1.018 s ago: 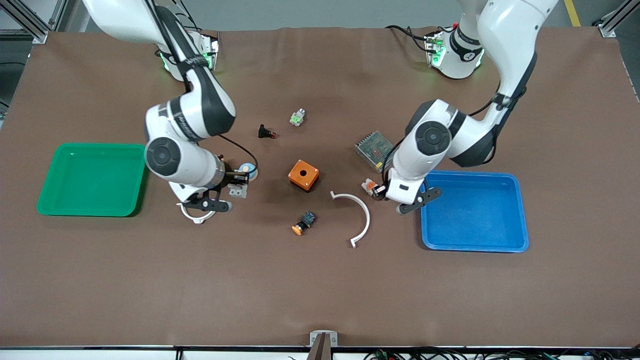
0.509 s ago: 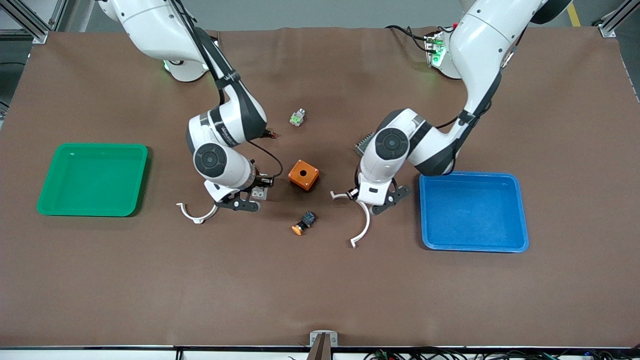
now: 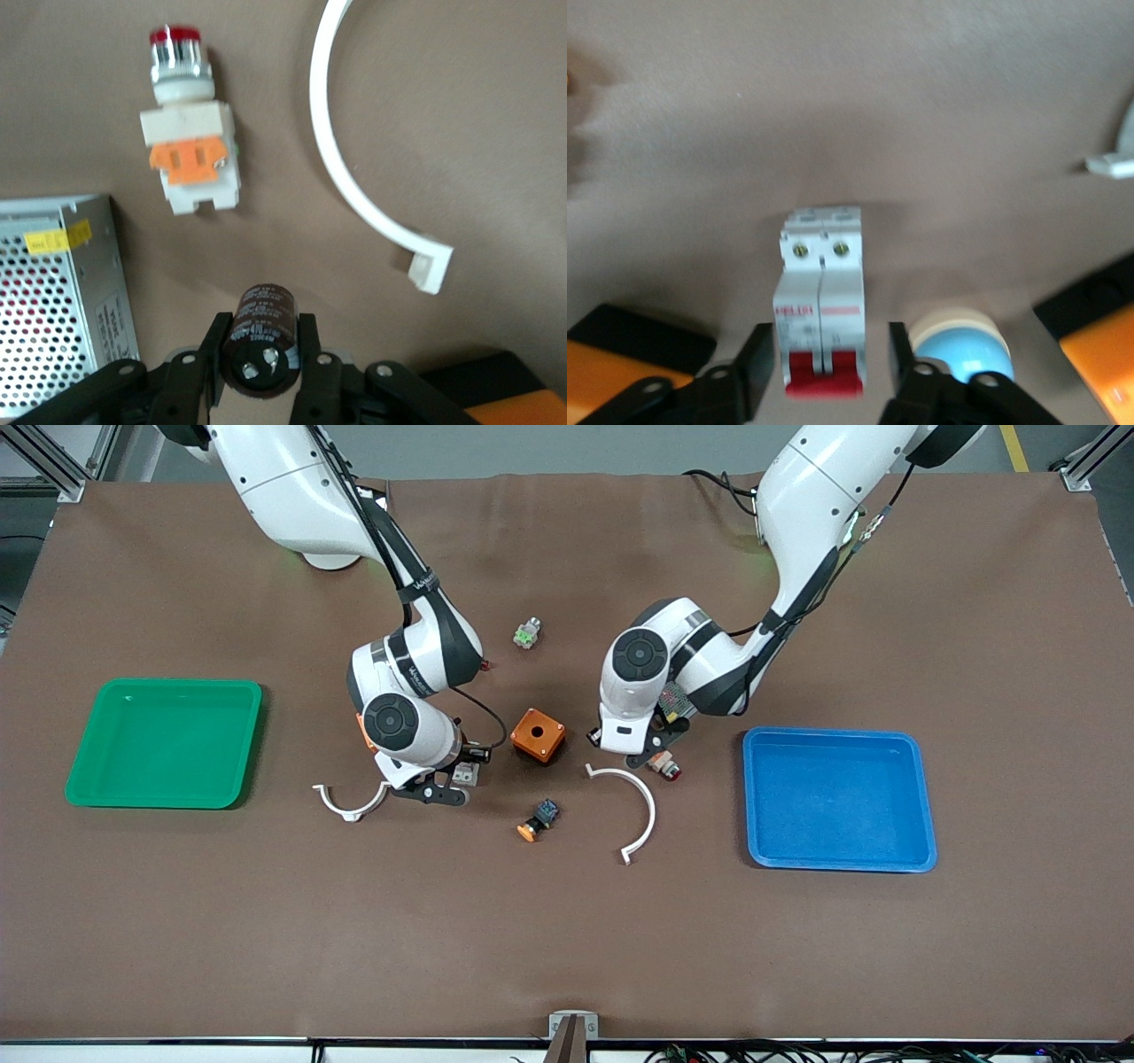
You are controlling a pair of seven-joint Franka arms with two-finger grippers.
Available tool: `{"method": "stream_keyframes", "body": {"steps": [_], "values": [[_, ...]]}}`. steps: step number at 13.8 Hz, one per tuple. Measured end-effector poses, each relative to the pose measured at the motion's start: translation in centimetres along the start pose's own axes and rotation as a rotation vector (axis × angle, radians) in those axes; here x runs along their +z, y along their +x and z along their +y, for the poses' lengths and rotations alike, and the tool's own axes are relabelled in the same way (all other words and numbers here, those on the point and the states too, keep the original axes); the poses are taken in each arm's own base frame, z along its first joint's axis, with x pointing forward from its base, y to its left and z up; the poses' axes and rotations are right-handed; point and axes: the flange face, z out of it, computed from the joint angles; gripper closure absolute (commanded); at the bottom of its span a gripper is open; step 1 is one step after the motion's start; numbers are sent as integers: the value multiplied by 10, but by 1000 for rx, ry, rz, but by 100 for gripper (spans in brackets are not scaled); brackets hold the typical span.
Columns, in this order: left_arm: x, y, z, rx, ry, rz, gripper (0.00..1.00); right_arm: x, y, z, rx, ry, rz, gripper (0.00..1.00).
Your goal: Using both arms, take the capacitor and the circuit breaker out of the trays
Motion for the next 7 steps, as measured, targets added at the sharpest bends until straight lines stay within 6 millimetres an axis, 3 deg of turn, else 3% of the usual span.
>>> {"method": "stream_keyframes", "body": {"steps": [1,3,4,6,7], "values": [[6,-5,0,-6,8,-4,96,-19,-6,-1,5,-6,-22,0],[15,-17,1,-11,15,-10,84,-79,-26,7,7,-15,-68,0],[19,-22,2,-20,18,-12,65,-115,-36,19,14,-15,-85,0],[25,-29,2,-25,22,-16,10,-181,-50,63,45,-15,-107,0],[26,-30,2,-24,22,-16,0,-206,-53,89,63,-18,-109,0]]}}
